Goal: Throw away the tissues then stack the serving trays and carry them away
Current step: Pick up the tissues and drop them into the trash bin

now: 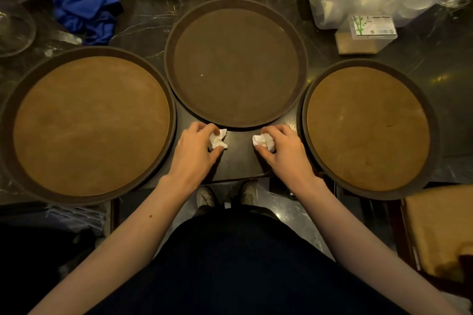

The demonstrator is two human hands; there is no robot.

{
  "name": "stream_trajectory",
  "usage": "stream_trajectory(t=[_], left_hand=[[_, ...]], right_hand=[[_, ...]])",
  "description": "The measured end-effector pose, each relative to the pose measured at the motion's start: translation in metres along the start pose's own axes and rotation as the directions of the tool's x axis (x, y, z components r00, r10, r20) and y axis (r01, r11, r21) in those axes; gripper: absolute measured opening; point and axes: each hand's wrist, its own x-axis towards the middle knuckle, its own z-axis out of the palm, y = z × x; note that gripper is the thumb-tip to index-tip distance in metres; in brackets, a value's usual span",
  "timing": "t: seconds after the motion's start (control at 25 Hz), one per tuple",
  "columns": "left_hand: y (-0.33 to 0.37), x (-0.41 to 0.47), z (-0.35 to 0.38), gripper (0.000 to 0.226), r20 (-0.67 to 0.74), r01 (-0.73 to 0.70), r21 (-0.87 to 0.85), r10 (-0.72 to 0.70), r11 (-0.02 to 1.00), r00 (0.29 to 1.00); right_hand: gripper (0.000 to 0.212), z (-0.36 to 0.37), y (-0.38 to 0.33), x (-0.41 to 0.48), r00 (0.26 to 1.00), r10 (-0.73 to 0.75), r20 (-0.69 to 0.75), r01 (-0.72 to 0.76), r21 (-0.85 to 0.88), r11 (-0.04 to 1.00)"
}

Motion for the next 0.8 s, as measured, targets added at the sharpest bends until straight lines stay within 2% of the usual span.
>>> stream_trajectory(t=[0.28,0.44,0.56,0.8], left_hand=[[0.000,0.004,-0.001,0.018,0.011,-0.024,0.023,0.024,0.999,1.000],[0.004,-0.009,-0.006,0.018,-0.040,-0.092,-0.070,0.089,0.993,0.995],[0.010,-0.026,-0.008,0.019,-0.090,-0.147,-0.098,0.138,0.984,0.986],[0.026,-0.048,0.009,0.030,0.003,-0.248,-0.172,0.252,0.953,0.968]], right_hand=[[0.022,-0.002,-0.005,0.002,0.999,0.015,0.029,-0.015,-0.008,1.000],[0.023,-0.006,-0.004,-0.013,0.996,-0.029,-0.086,0.033,0.046,0.998],[0.025,-0.009,-0.006,-0.034,0.986,-0.002,-0.167,0.014,0.069,0.998],[0.025,-0.013,-0.008,-0.086,0.947,0.102,-0.305,-0.061,0.141,0.988]])
